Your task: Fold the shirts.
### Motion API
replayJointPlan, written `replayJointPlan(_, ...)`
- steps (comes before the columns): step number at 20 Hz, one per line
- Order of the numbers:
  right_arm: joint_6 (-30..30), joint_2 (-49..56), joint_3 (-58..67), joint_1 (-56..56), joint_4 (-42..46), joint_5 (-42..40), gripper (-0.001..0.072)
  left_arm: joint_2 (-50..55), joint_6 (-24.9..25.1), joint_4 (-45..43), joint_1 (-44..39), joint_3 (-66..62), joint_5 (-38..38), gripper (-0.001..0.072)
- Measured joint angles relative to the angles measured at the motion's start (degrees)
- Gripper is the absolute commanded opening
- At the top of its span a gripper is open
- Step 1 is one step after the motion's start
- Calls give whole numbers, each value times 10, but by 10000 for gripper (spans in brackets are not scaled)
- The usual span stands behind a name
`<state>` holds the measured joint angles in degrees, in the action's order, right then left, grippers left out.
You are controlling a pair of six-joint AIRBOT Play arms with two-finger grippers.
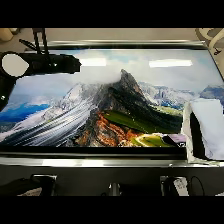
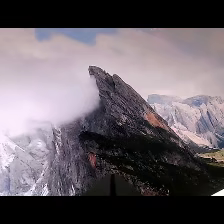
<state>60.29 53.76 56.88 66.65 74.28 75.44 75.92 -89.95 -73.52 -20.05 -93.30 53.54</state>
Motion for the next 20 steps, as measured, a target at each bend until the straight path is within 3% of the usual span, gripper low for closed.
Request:
replayJointPlan(5, -205, 2, 140, -39, -111, -164, 609, 5, -5, -42, -3, -51, -4, 21)
replayJointPlan(7, -283, 9, 185, -113, -146, -203, 610, 19, -29, -130, -5, -83, 12, 22)
replayJointPlan(9, -302, 26, 209, -222, -149, -216, 610, 43, -54, -226, -3, -104, 61, 58)
replayJointPlan(10, -279, 39, 217, -285, -129, -213, 611, 58, -64, -260, 2, -110, 102, 187)
replayJointPlan(11, -244, 55, 221, -347, -102, -198, 611, 74, -73, -283, 7, -114, 148, 384)
replayJointPlan(12, -202, 74, 226, -409, -71, -175, 610, 91, -85, -297, 11, -117, 197, 524)
replayJointPlan(14, -140, 113, 230, -514, -28, -118, 610, 120, -104, -313, 16, -112, 291, 537)
replayJointPlan(16, -92, 149, 233, -596, -2, -57, 611, 125, -116, -316, 9, -92, 334, 536)
replayJointPlan(20, -15, 191, 235, -671, 20, 19, 630, 103, -134, -301, -24, -40, 306, 536)
